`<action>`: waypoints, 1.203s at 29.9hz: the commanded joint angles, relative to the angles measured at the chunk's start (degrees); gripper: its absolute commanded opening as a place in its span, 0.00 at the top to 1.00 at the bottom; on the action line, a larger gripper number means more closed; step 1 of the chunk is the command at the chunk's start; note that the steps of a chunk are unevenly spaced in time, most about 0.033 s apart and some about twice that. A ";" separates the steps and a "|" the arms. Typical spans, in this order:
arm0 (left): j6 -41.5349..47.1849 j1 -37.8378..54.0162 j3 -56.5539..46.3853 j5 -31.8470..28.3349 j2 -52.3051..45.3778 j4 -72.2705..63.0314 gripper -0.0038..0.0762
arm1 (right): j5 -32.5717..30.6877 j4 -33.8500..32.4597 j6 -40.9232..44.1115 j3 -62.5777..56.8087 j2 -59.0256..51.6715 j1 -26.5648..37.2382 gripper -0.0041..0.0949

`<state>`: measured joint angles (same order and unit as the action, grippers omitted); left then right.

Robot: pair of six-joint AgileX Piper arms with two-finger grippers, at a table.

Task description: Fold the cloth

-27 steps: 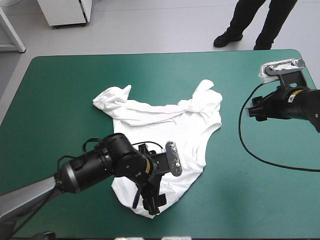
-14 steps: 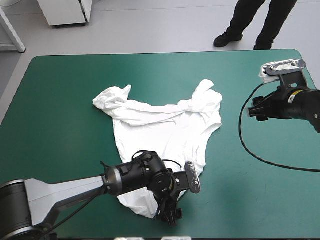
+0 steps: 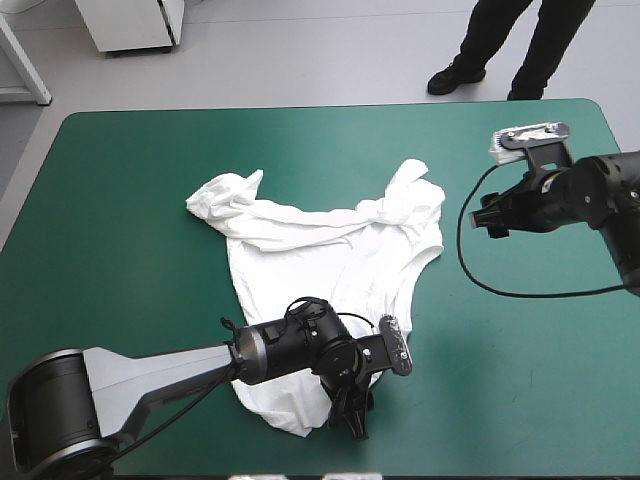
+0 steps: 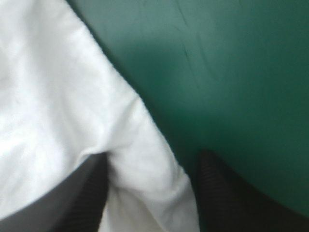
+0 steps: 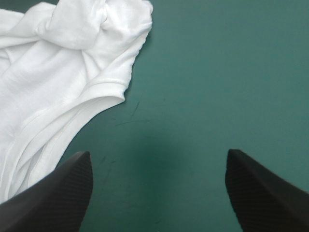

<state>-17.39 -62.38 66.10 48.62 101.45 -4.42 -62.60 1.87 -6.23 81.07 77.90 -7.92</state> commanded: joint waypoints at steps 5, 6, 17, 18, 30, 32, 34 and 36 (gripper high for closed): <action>0.31 -0.70 -1.09 -0.89 4.13 -8.51 0.94 | 2.93 1.68 -1.45 1.81 9.66 -4.58 0.25; 0.17 -0.70 -1.09 -0.89 4.13 -8.51 0.96 | 3.44 2.02 -1.45 2.18 11.04 -5.06 0.25; 0.14 -0.70 -1.09 -0.04 4.13 -11.76 0.96 | 5.31 4.44 0.87 13.55 27.22 -6.17 0.26; 0.14 -0.70 -1.09 0.09 4.13 -12.31 0.96 | 5.30 4.64 0.87 14.22 28.51 -6.17 0.27; 0.39 -0.70 -1.09 2.74 4.13 -12.72 0.96 | 2.71 3.74 2.83 14.96 38.03 -6.44 0.40; 0.39 -0.70 -1.09 2.63 4.13 -12.72 0.96 | 2.17 3.74 2.83 14.96 38.73 -7.14 0.54; 0.39 -0.70 -1.09 2.53 4.13 -12.72 0.96 | 1.88 3.74 1.76 14.96 39.23 -7.91 0.71; 0.39 -0.70 -1.09 2.37 4.13 -12.41 0.96 | 1.75 4.37 -0.05 14.86 39.35 -8.60 0.91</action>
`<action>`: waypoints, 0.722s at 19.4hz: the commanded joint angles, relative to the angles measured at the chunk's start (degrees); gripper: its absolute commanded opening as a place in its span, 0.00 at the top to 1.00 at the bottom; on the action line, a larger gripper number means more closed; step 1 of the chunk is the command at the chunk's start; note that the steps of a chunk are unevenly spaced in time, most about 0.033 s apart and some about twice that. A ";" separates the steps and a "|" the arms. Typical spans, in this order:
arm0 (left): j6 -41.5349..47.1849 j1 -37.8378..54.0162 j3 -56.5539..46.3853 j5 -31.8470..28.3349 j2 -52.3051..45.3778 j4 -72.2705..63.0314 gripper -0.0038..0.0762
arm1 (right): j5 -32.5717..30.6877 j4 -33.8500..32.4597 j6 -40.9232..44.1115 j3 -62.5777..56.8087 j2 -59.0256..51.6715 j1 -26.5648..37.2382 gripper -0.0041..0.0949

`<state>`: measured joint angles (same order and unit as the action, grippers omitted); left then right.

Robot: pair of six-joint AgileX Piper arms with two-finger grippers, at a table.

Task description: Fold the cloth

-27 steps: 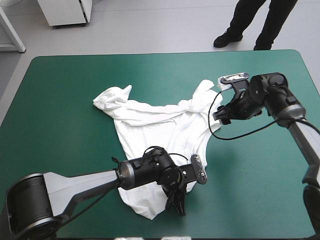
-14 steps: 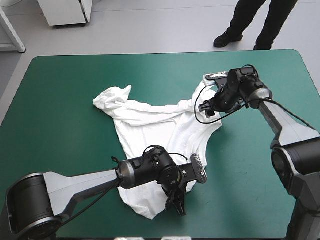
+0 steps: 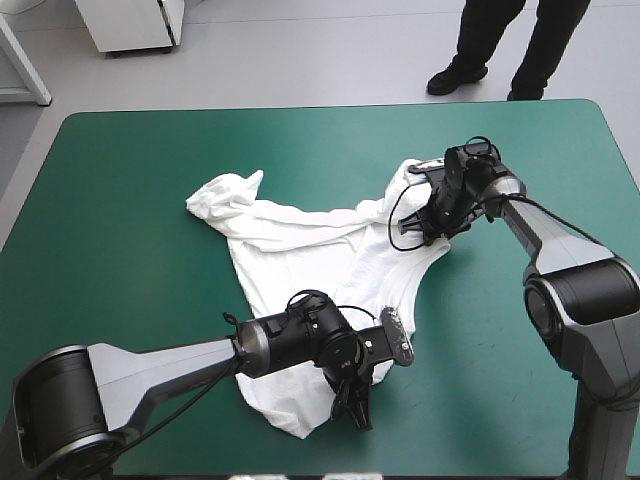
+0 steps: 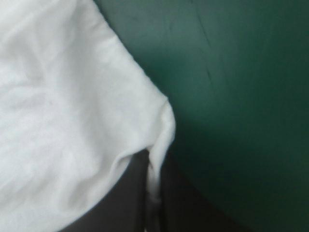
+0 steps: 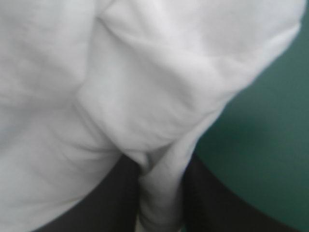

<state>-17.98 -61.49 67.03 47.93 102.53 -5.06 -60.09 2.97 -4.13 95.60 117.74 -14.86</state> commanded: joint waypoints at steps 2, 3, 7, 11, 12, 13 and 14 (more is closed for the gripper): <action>1.17 -1.60 -2.02 2.93 2.92 -10.39 0.96 | -0.10 4.65 -2.51 0.09 -0.39 -2.08 0.97; 3.75 -1.07 -2.02 4.28 2.04 -7.22 0.96 | -0.33 5.04 -2.40 0.22 -0.52 -2.08 0.97; 12.35 0.19 -1.90 11.16 -7.83 5.06 0.96 | -3.20 4.61 -1.63 3.53 -4.13 -1.61 0.97; 17.18 1.19 2.86 17.62 -19.35 10.91 0.96 | -5.43 5.14 -1.18 6.35 -11.38 0.07 0.97; 17.98 1.19 4.88 21.02 -21.35 13.21 0.96 | -5.67 5.14 -1.18 6.50 -14.12 0.26 0.97; 18.64 1.19 6.51 23.41 -22.90 15.48 0.96 | -5.76 5.04 -1.18 6.50 -16.62 0.26 0.97; 18.64 1.19 8.99 25.99 -24.32 18.25 0.96 | -5.76 5.16 -1.55 6.50 -19.26 0.26 0.97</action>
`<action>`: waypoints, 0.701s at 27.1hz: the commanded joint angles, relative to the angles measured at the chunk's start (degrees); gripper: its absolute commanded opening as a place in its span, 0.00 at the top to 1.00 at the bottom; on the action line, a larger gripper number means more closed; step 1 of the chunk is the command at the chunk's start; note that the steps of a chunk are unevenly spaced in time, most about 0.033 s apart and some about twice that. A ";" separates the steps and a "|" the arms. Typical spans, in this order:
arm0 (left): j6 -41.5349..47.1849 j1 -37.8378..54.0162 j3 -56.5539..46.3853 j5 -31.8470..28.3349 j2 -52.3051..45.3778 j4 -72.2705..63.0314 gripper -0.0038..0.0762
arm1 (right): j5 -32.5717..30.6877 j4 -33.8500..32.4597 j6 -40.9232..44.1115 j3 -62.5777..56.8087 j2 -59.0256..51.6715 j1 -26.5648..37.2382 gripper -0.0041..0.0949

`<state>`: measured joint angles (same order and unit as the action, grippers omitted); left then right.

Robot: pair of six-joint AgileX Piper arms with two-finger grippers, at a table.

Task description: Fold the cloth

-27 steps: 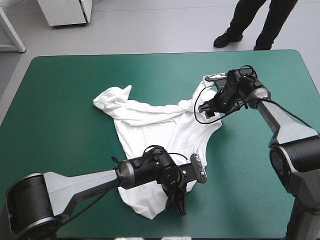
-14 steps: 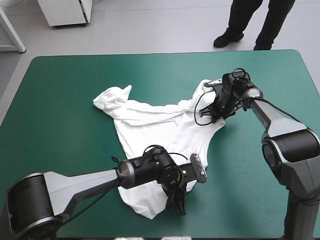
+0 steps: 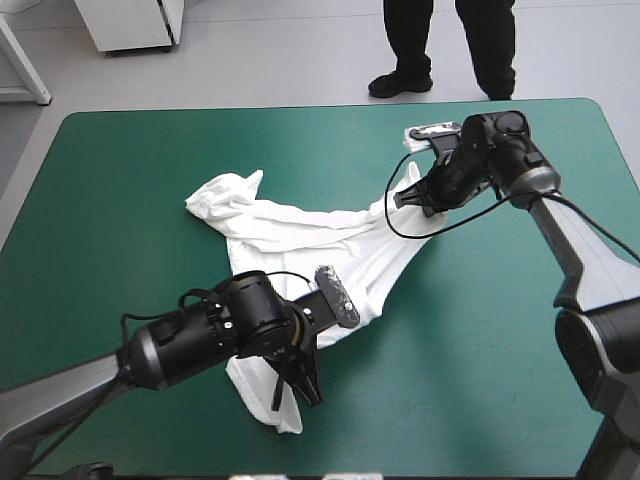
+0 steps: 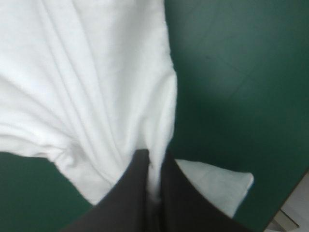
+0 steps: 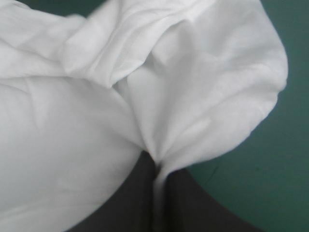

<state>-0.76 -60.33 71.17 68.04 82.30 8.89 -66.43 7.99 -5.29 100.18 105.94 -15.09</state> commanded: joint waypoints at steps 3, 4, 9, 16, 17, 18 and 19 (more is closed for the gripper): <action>2.99 0.03 12.62 5.73 -8.57 7.66 0.96 | 0.73 0.16 -0.45 1.92 -15.60 0.49 0.97; 3.40 0.03 16.25 5.73 -9.96 8.94 0.96 | 1.55 0.16 -0.45 1.92 -18.77 0.49 0.97; 2.14 0.03 28.19 5.73 -12.33 11.98 0.96 | 3.47 0.16 -0.45 4.22 -26.94 0.49 0.97; -4.27 0.03 49.83 5.73 -12.24 13.61 0.96 | 5.05 1.30 -0.21 14.95 -32.24 0.49 0.97; -5.16 0.03 52.76 5.73 -12.24 14.17 0.96 | 5.37 1.43 -0.21 16.83 -32.55 0.49 0.97; -5.57 0.03 54.96 5.73 -12.24 14.87 0.96 | 5.68 1.70 -0.21 18.28 -32.82 0.49 0.97; -6.35 0.03 57.60 5.73 -12.24 15.82 0.96 | 6.12 2.48 -0.21 20.08 -32.96 0.49 0.97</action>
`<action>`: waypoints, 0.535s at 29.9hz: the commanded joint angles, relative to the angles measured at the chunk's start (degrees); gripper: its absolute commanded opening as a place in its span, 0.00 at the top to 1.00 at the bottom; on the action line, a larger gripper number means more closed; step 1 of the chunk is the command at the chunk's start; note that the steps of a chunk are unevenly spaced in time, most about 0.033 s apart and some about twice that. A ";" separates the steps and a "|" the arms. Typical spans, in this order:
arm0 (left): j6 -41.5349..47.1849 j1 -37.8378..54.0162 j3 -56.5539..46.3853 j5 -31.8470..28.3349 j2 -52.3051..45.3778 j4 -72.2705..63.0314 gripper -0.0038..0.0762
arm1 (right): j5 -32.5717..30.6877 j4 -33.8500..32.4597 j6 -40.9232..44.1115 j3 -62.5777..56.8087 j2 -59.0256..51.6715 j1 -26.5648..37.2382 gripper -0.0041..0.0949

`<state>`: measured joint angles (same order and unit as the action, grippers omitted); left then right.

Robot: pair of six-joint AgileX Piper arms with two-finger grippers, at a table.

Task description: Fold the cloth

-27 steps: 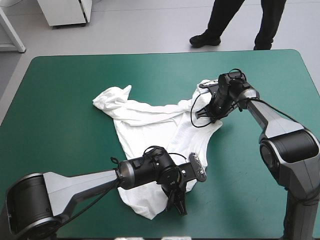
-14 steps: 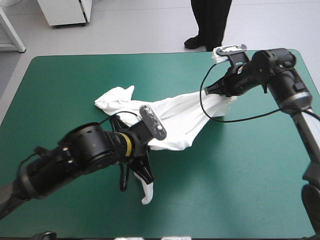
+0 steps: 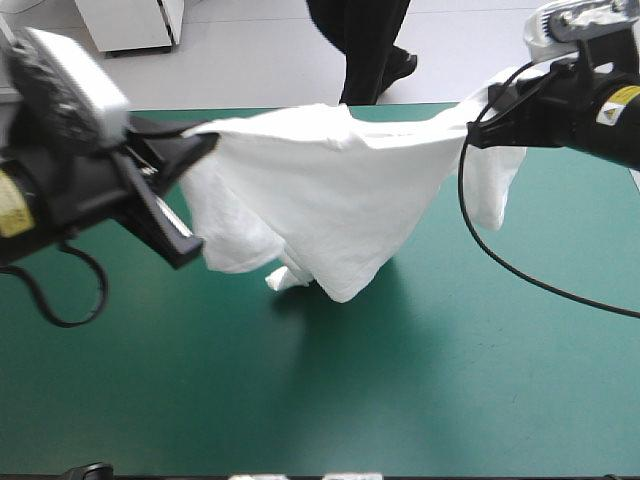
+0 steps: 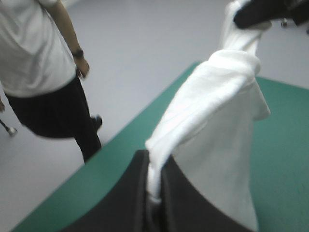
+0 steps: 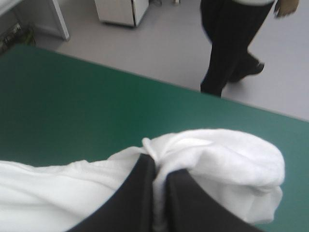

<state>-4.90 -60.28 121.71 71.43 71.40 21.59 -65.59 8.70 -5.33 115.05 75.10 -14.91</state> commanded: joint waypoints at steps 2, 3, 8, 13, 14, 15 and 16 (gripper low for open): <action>-2.48 -0.02 11.58 1.75 -1.34 4.61 0.96 | 6.50 2.91 -0.26 8.37 -2.41 0.31 0.97; -2.58 -0.02 13.38 0.87 -1.34 4.68 0.96 | 7.17 3.02 -0.38 9.68 -2.51 0.31 0.97; -4.13 -0.02 19.54 -4.25 -1.34 4.64 0.96 | 8.81 4.88 -1.24 15.05 -3.04 0.31 0.97; -4.83 -0.02 21.08 -9.31 -1.34 0.03 0.96 | 8.93 5.98 -1.95 17.84 -4.75 0.31 0.97; -4.83 -0.02 21.08 -8.94 -1.34 -0.73 0.96 | 8.93 6.61 -2.44 17.84 -5.30 0.31 0.97; -4.83 -0.02 20.97 -8.34 -1.34 -1.72 0.96 | 8.93 7.34 -2.61 17.84 -5.83 0.31 0.97; -4.83 -0.02 20.82 -7.86 -1.34 -2.33 0.96 | 8.79 8.04 -2.61 17.84 -6.26 0.31 0.97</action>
<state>-9.58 -60.28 141.86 68.05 70.75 20.65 -61.64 16.18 -6.84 131.61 70.80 -14.91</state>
